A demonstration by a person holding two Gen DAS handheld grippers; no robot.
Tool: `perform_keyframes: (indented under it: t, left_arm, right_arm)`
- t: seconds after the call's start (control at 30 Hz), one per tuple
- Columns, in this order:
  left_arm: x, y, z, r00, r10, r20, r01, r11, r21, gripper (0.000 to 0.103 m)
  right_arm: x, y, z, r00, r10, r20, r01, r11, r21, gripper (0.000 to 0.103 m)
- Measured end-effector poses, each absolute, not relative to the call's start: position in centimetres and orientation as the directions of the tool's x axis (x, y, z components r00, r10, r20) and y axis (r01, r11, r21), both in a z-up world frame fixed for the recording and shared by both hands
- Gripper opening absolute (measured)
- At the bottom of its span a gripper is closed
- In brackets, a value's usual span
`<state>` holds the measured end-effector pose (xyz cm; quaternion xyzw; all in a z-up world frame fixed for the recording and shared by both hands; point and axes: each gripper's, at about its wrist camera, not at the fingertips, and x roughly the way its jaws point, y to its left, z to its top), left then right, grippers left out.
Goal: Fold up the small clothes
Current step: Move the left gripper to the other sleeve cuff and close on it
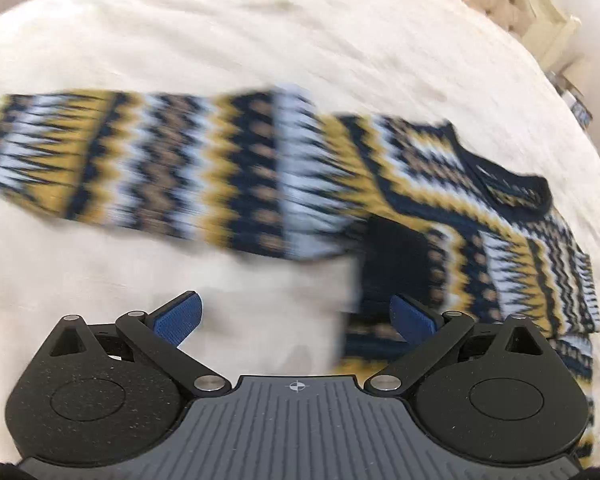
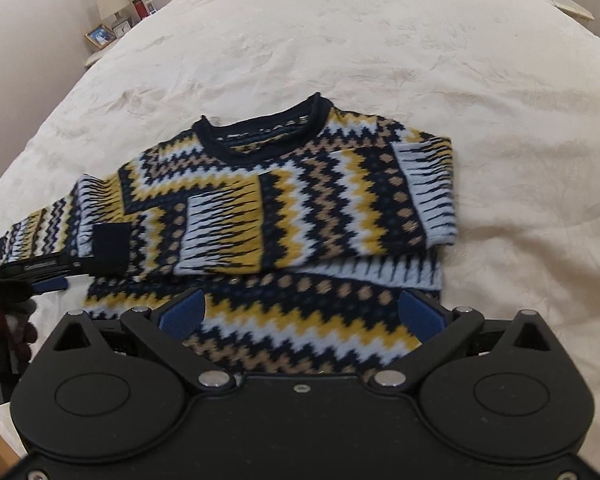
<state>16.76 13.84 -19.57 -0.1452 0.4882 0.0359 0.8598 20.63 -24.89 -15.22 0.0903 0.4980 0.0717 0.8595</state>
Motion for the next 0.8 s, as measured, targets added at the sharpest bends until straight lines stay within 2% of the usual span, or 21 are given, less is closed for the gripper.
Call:
perform_keyframes:
  t: [0.47,0.8]
  left_arm:
    - [15.8,32.5,-16.8,0.535,0.123,-0.836,-0.417,0.899,-0.134,0.102]
    - [17.6,39.4,-17.5,0.528,0.21,-0.823,-0.569,0.807,-0.16,0.102]
  right_arm:
    - [18.5,-18.0,-15.3,0.514,0.238,-0.824,0.025,0.956,0.292,0.103]
    - [19.5,-15.5,-15.7,0.479,0.22,-0.85,0.045,0.961,0.274,0.103]
